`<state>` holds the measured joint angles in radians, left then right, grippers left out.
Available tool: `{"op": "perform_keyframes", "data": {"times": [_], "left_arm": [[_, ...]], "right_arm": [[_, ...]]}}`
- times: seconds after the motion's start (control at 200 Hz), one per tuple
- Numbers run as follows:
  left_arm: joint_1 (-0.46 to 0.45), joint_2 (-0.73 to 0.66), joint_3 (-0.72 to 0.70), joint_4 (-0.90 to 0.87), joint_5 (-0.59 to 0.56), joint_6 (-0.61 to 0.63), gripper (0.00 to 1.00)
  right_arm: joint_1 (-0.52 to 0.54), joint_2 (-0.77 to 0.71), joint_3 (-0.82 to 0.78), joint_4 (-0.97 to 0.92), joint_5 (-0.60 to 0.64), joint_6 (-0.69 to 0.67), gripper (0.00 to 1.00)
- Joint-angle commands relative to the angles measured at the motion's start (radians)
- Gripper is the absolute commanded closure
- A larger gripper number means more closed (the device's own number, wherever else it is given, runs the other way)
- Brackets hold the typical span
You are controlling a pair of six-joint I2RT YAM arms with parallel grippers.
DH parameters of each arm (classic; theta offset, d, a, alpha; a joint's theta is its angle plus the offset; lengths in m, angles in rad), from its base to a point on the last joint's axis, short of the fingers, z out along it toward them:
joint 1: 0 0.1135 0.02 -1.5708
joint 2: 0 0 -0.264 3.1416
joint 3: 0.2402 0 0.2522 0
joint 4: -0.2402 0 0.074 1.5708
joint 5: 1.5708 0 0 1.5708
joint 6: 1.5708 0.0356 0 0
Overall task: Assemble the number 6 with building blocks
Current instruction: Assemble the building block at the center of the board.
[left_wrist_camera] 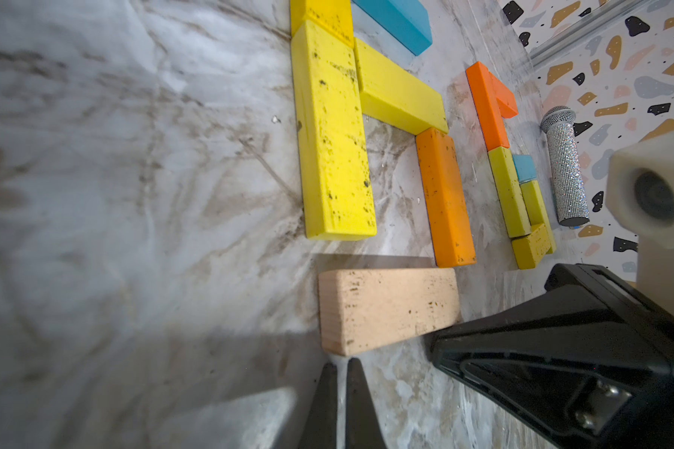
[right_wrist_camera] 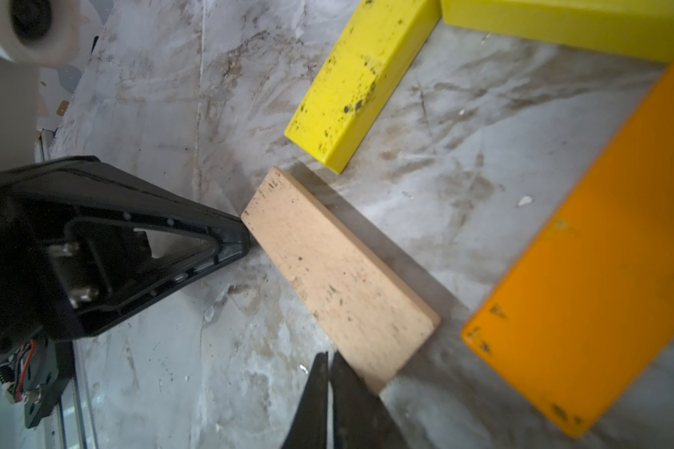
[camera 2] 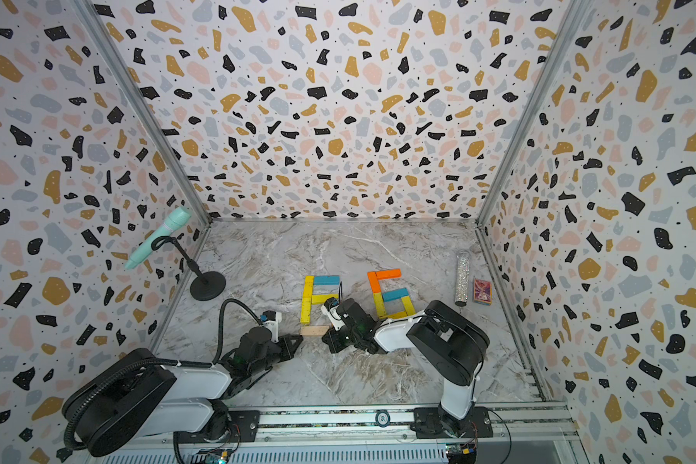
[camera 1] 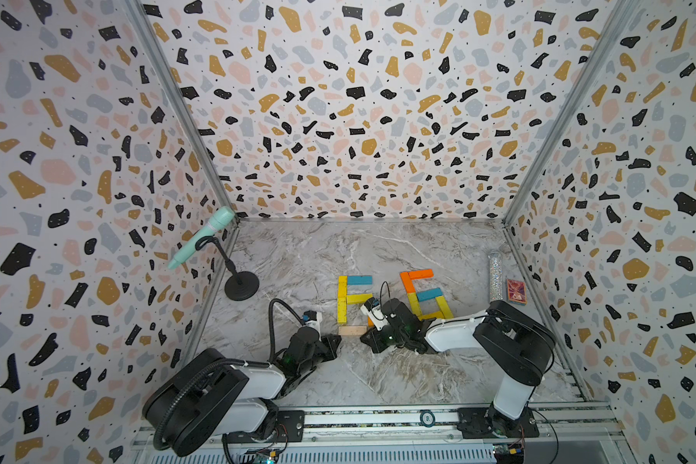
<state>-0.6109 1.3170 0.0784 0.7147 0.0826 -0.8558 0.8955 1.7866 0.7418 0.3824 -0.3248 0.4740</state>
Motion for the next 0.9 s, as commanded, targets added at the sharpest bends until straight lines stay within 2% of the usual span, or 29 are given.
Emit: {"op": "perform_keyframes", "data": {"times": [0.0,0.891], "left_arm": [[-0.001,0.031,-0.031,-0.115,-0.041,0.02,1.0],[-0.001,0.087,-0.039,-0.054,-0.037,0.017,1.0]], "right_arm": [[-0.007,0.018,0.005,-0.088,0.036,-0.002,0.91],[-0.008,0.029,0.044,-0.115,0.05,-0.006,0.9]]}}
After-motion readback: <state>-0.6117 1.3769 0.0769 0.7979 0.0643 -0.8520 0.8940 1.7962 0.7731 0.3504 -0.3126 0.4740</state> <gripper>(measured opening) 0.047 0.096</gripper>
